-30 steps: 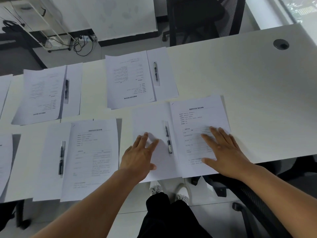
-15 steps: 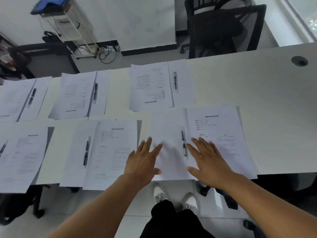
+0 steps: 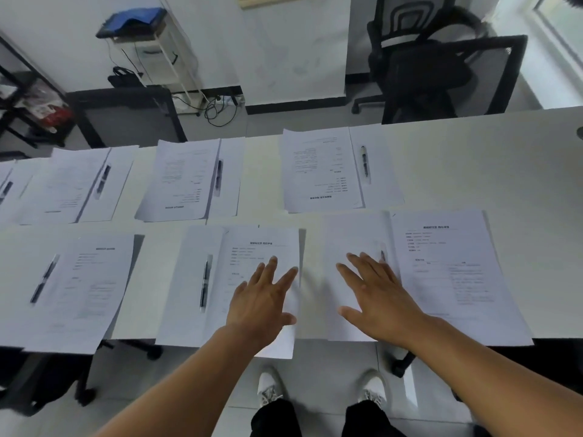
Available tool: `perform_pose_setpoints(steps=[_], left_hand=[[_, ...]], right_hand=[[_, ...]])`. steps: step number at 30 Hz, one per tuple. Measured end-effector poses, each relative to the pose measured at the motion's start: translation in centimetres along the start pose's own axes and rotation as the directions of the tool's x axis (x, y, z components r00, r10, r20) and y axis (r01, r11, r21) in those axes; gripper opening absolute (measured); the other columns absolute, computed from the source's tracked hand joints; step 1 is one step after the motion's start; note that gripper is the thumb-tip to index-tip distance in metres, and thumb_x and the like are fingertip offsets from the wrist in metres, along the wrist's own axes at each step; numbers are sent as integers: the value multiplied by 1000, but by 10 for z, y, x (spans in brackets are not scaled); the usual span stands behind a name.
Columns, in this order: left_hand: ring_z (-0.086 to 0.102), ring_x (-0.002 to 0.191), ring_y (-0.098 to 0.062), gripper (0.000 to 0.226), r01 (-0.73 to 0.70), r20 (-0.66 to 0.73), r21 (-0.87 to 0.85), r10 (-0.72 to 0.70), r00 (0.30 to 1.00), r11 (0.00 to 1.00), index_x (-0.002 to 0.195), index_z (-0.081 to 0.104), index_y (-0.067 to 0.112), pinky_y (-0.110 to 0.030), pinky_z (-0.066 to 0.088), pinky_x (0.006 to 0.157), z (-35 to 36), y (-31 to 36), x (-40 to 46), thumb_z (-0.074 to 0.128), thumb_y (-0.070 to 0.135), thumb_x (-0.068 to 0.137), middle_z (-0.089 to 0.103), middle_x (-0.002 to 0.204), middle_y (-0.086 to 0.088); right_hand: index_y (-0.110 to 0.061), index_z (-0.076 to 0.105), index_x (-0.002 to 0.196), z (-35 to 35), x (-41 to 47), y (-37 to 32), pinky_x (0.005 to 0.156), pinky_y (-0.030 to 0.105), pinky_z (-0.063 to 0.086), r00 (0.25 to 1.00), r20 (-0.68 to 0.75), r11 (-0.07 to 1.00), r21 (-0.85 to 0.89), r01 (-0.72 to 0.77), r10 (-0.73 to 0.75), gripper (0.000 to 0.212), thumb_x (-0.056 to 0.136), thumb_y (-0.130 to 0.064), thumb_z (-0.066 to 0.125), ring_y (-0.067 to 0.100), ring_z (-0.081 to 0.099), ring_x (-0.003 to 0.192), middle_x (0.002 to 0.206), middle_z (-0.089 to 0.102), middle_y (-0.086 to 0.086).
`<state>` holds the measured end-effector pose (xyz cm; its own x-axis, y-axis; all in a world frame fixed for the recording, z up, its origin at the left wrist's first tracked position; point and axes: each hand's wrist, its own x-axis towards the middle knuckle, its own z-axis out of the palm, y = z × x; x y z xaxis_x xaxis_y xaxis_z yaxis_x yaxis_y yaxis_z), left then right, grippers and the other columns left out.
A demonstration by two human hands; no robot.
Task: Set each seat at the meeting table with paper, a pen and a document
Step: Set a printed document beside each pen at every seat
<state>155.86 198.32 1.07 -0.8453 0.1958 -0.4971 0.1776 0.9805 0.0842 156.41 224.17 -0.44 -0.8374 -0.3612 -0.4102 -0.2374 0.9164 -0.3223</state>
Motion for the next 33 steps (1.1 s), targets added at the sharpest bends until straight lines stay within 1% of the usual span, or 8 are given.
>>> perform_pose_setpoints(steps=[4,7,11,16,21,26,33], left_hand=[[-1,170,-30,102,-51,2,-18,52,999,999,172,0,46,-56,25,132,-3,-45,1,71,56,100,-13,183,0],[1,170,-29,103,-82,-2,-19,82,997,996,172,1,46,-57,28,132,-9,-81,2,73,55,99,-11,183,0],[1,170,-28,103,-113,-11,-20,113,994,993,172,1,45,-54,27,133,-17,-125,3,74,53,99,-10,183,0],[2,170,-29,104,-120,-7,-17,120,993,993,172,2,46,-55,26,133,-26,-172,3,75,54,98,-10,183,-1],[2,170,-29,105,-109,32,-23,110,993,994,172,2,45,-54,27,132,-26,-198,7,75,55,97,-8,183,-1],[6,170,-29,104,-77,71,-9,77,994,997,173,6,43,-54,30,132,-20,-216,12,76,54,97,-6,184,-2],[5,170,-29,104,-29,120,0,28,992,1000,172,5,43,-53,30,131,-14,-239,19,76,53,97,-7,184,-3]], right_hand=[[-27,-3,172,7,18,-37,134,45,-9,999,5,999,-8,-48,48,88,107,-60,46,24,-17,165,180,-13,2],[-27,-2,172,12,31,-67,134,45,-8,997,3,997,-19,-72,72,87,107,-60,45,24,-16,166,180,-11,2],[-28,-3,172,17,45,-106,134,44,-8,994,-13,994,9,-105,105,87,106,-62,45,24,-15,166,180,-10,2],[-29,-5,172,16,62,-147,134,45,-9,992,9,992,33,-126,125,88,107,-63,44,23,-18,165,179,-15,0],[-28,-7,171,18,78,-162,134,46,-8,991,53,992,30,-125,123,89,106,-64,43,23,-21,164,179,-19,0],[-29,-8,171,26,100,-160,134,45,-8,991,89,994,34,-104,100,91,106,-65,44,24,-21,164,178,-20,1],[-29,-7,171,39,124,-163,135,46,-6,987,146,997,25,-69,64,92,105,-64,46,24,-22,164,178,-21,0]])
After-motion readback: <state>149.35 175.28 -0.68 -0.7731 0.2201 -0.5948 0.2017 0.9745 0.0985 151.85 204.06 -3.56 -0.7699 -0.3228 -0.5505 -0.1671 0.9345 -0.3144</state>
